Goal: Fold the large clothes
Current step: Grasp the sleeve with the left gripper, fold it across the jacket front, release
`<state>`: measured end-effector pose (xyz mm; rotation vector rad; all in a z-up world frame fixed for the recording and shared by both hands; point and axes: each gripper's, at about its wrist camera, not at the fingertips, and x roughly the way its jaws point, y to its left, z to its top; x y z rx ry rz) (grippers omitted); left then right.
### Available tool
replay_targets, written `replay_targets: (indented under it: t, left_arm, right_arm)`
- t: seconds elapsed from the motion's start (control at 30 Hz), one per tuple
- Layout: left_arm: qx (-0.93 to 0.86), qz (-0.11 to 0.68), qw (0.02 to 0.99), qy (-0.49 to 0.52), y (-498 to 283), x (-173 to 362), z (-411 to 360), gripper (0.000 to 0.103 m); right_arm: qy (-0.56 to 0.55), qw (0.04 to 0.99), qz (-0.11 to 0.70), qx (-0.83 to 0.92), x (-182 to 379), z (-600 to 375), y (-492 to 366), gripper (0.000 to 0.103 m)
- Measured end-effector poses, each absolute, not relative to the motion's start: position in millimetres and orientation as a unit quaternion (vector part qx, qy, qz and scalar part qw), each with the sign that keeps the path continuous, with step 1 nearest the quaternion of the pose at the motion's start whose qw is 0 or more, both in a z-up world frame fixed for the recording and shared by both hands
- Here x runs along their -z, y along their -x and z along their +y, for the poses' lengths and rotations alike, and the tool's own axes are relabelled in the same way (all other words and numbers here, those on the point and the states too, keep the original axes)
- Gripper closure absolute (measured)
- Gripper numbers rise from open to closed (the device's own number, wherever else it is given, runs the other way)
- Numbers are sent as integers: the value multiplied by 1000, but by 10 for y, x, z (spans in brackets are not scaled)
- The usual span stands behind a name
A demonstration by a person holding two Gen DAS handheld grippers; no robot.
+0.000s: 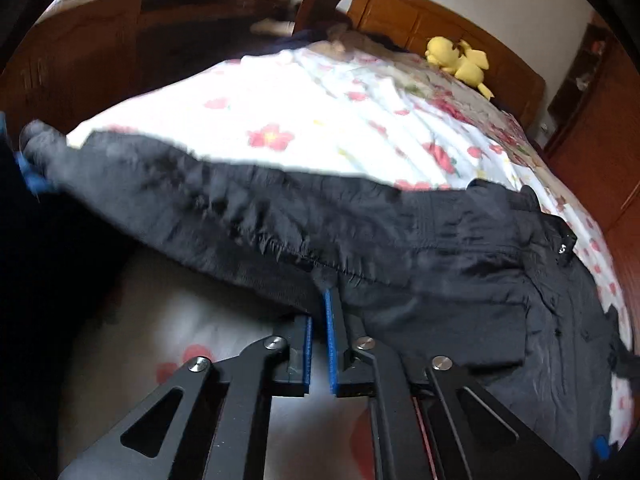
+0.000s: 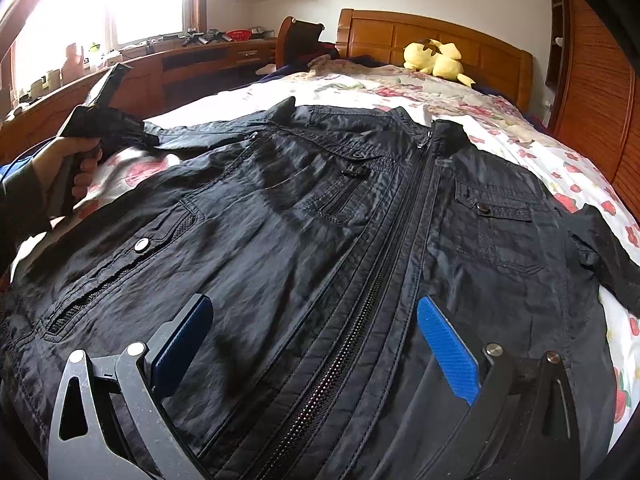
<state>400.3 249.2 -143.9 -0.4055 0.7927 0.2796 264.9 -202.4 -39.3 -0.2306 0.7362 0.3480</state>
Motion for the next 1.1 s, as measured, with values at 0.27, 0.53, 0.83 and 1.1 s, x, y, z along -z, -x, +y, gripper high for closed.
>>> replay_targets:
  t: [0.27, 0.53, 0.83, 1.1]
  left_arm:
    - [-123, 330, 929, 114, -4054, 732, 1877, 102]
    - [-50, 312, 949, 12, -3991, 91, 829, 102]
    - [-21, 334, 942, -32, -3847, 181, 145, 102]
    - [3, 377, 924, -63, -3749, 342, -78, 91]
  right_arm:
    - [95, 913, 353, -180, 301, -2088, -2574, 0]
    - [87, 922, 338, -168, 58, -2317, -2497, 0]
    - [46, 936, 320, -136, -209, -2766, -2431, 0]
    - [51, 938, 316, -133, -233, -2807, -2374, 0]
